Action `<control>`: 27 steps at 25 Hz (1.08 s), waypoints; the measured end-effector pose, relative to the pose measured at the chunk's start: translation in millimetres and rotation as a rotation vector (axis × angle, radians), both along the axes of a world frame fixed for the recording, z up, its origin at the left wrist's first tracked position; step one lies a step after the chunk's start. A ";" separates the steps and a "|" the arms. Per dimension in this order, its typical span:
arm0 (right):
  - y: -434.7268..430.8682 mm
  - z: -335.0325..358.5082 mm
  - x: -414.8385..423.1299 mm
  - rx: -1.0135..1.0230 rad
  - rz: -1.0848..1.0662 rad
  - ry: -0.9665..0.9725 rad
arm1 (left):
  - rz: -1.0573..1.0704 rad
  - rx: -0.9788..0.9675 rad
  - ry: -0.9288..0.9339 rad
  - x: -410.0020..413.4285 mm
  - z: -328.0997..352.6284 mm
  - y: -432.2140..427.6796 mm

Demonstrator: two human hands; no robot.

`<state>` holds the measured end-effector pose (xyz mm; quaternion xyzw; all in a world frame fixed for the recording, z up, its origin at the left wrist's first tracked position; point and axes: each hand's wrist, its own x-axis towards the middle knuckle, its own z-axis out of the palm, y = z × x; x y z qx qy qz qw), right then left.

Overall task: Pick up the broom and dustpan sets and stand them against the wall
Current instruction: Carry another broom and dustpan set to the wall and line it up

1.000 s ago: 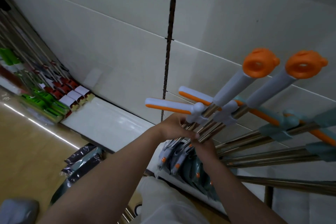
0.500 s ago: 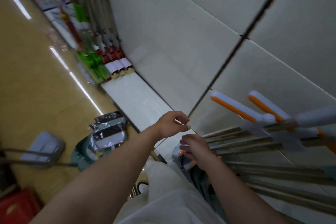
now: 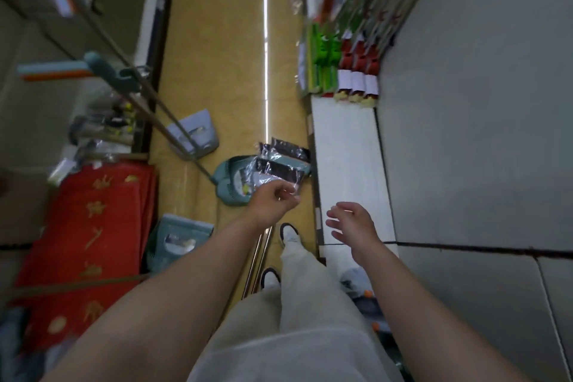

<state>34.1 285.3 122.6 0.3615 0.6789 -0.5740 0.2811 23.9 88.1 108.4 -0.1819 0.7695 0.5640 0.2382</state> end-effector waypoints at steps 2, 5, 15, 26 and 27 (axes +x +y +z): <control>-15.8 -25.5 -25.3 0.015 0.084 -0.039 | 0.120 -0.045 -0.054 -2.4 -23.1 -24.3; -37.0 -75.4 -58.9 0.056 0.189 -0.088 | 0.294 -0.087 -0.125 -13.3 -63.6 -53.3; -101.9 -297.1 -141.6 0.235 0.658 0.047 | 0.459 -0.170 -0.313 -39.9 -277.8 -112.0; -109.4 -511.2 -100.7 0.333 1.259 0.237 | 0.396 -0.250 -0.507 28.6 -490.6 -105.5; -108.9 -526.0 -95.8 0.333 1.271 0.231 | 0.384 -0.251 -0.525 37.3 -506.8 -101.9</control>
